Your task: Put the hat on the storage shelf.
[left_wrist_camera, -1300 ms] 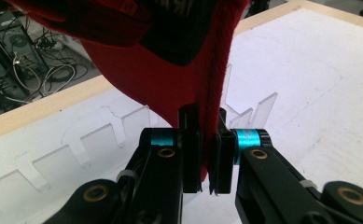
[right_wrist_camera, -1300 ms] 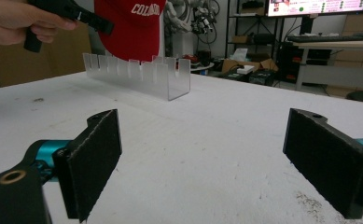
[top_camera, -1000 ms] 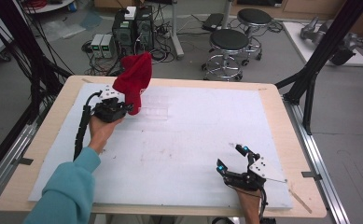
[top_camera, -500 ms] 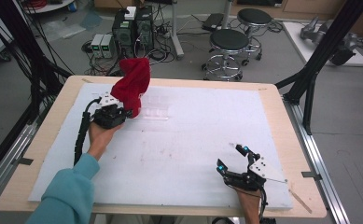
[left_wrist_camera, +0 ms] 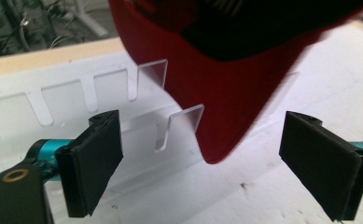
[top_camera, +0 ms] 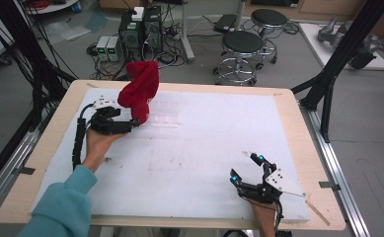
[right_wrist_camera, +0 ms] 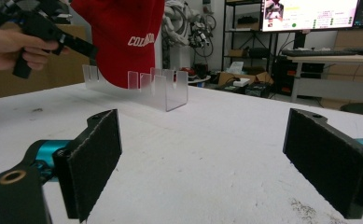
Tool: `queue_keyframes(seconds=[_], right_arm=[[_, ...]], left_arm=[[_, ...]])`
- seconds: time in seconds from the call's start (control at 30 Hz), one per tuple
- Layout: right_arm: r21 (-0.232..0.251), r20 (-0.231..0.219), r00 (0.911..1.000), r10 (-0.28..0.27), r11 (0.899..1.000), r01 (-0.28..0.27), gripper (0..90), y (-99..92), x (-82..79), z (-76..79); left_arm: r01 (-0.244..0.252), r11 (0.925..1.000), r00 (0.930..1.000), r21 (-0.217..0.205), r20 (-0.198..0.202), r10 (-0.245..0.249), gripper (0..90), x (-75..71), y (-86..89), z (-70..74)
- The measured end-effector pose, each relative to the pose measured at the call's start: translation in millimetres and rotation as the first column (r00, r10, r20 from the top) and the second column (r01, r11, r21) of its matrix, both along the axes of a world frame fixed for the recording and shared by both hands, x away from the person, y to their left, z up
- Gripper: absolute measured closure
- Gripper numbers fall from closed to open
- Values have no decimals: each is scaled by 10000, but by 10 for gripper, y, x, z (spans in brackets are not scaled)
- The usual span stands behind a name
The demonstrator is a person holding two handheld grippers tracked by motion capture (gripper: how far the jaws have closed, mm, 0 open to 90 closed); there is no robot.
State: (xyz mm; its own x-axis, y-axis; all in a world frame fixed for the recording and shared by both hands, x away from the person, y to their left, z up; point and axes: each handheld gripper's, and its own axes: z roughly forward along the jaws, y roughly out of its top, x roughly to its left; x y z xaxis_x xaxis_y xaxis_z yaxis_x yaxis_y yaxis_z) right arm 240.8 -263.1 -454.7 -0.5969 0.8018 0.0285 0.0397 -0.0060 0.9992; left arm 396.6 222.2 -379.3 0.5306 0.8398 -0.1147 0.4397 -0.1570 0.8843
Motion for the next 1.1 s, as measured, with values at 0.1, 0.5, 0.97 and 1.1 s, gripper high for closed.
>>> queue_keyframes(seconds=[0.1,0.5,0.97,1.1], right_arm=[[24,-39,10000,4,10000,-4,105,-2,1,1],[-9,-167,9999,29,10000,-30,104,4,8,4],[-89,-200,9997,-108,9999,106,105,15,9,4],[-91,-178,9998,-102,9999,100,105,14,13,5]], left_arm=[[573,9974,9980,-443,277,-561,65,-167,113,90],[1052,9945,9772,-22,1859,-1029,70,-1129,714,-324],[863,9942,9698,-636,2340,-693,95,-1381,882,-688],[747,9940,9712,-801,2321,-543,103,-1381,896,-693]])
